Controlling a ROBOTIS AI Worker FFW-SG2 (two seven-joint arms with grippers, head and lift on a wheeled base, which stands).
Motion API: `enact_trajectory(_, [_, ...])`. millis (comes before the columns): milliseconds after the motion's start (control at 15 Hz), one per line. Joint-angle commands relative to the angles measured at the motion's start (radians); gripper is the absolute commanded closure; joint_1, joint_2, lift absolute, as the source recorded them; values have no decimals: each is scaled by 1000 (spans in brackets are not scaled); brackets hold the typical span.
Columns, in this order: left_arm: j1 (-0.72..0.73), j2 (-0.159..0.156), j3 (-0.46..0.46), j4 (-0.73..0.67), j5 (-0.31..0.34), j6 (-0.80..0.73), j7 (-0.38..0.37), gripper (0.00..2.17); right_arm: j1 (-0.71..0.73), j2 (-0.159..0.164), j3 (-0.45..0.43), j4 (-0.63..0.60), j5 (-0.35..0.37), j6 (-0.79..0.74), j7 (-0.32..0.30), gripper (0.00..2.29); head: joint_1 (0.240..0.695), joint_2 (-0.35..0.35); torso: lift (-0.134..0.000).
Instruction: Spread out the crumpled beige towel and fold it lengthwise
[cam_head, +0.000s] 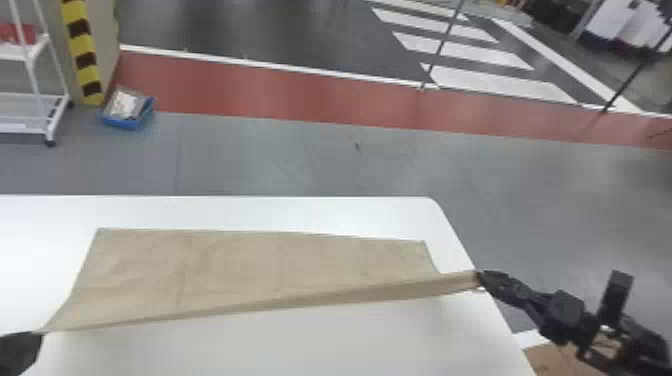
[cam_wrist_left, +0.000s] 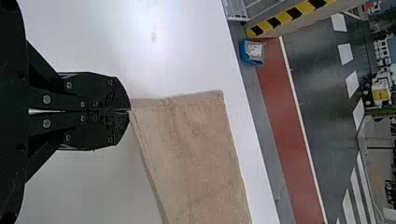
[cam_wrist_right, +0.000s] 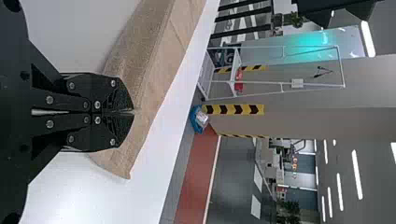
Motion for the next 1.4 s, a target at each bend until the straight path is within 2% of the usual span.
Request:
enact_trajectory(0, [36, 6, 11, -22, -5, -3, -1, 2091, 3, -3, -18, -1, -11, 16, 3, 1625, 695, -350, 0])
enact_trajectory(533, [153, 11, 3, -140, -65, 99, -15, 2091, 22, 3, -13, -9, -11, 7, 3, 1625, 695, -350, 0])
enact_trajectory(733, [177, 11, 3, -231, -80, 307, -41, 2091, 28, 6, -7, -10, -9, -2, 3, 1625, 695, -350, 0])
enact_trajectory(933, [196, 13, -38, -318, -175, 519, -53, 2091, 36, 6, -18, -18, -20, -2, 3, 1625, 695, -350, 0])
enact_trajectory(1000, [196, 17, -46, -337, -187, 590, -58, 2091, 37, 5, -19, -21, -21, 1, 3, 1625, 695, -350, 0])
enact_trajectory(1200, [174, 26, -81, -367, -246, 657, -58, 2091, 34, 5, -41, -27, -29, 16, 3, 1625, 695, -350, 0])
enact_trajectory(1333, [107, 31, -119, -367, -287, 749, -61, 2088, 20, 5, -41, -27, -21, 28, 3, 1625, 695, -350, 0])
